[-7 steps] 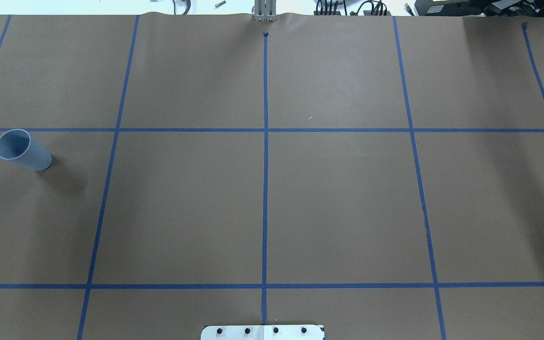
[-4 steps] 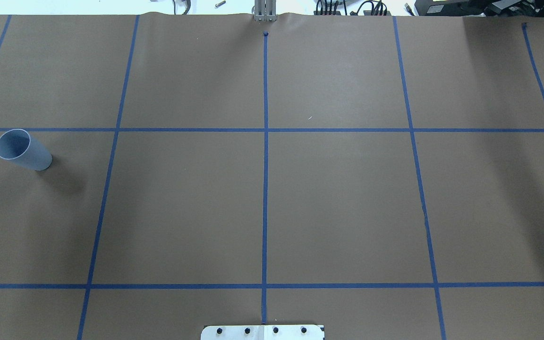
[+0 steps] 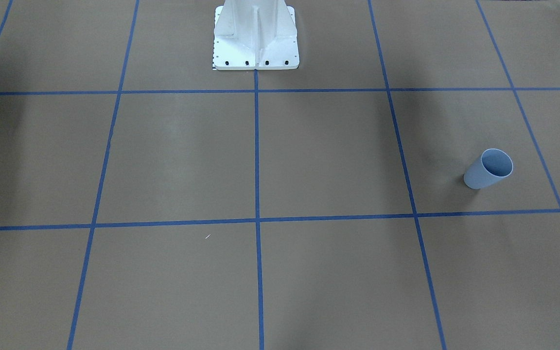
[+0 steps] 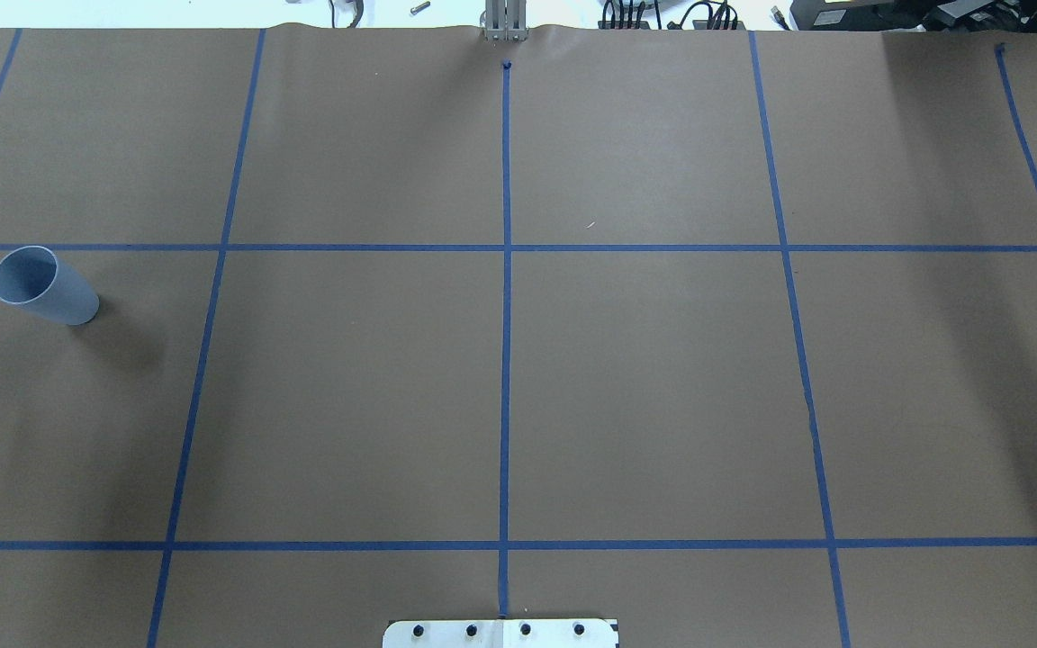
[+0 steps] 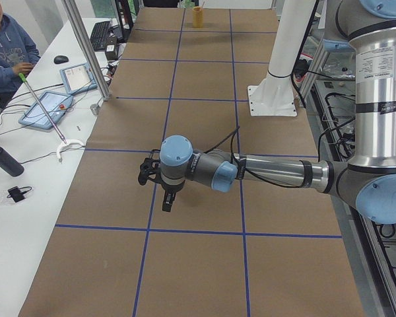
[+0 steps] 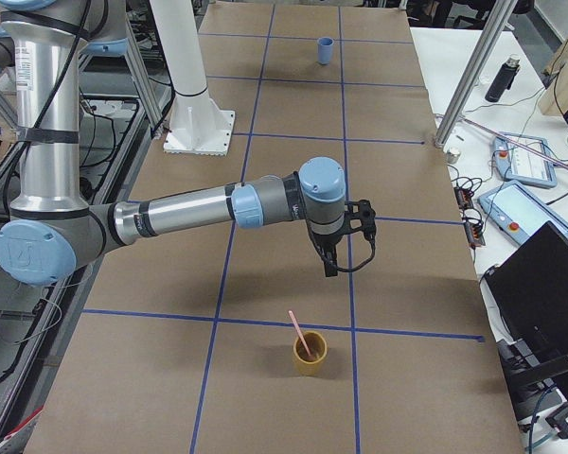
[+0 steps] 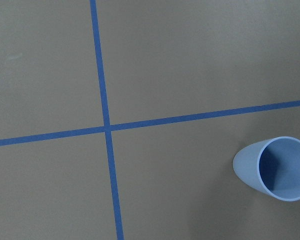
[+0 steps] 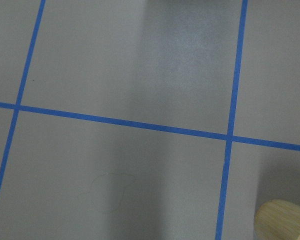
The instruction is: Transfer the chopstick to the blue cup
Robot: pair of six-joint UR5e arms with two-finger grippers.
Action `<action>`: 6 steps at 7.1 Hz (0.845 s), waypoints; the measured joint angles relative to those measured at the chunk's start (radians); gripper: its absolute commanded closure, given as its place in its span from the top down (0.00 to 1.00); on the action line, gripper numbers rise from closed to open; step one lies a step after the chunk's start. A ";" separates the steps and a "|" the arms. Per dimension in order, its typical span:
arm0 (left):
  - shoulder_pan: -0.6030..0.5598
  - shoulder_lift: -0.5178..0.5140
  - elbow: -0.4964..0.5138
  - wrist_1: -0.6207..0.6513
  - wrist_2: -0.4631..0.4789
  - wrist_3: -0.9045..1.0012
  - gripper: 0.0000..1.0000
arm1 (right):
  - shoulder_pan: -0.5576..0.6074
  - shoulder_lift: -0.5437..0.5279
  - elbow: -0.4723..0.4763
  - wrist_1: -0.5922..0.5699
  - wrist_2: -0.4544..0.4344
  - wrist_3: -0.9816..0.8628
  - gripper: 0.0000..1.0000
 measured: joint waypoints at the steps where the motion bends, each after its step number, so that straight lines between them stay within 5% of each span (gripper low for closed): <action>1: 0.028 -0.018 0.001 -0.004 0.002 -0.052 0.98 | -0.008 -0.027 -0.003 0.065 0.004 0.009 1.00; 6: 0.272 -0.115 0.029 -0.006 0.096 -0.374 0.98 | -0.041 -0.047 -0.009 0.137 0.004 0.018 1.00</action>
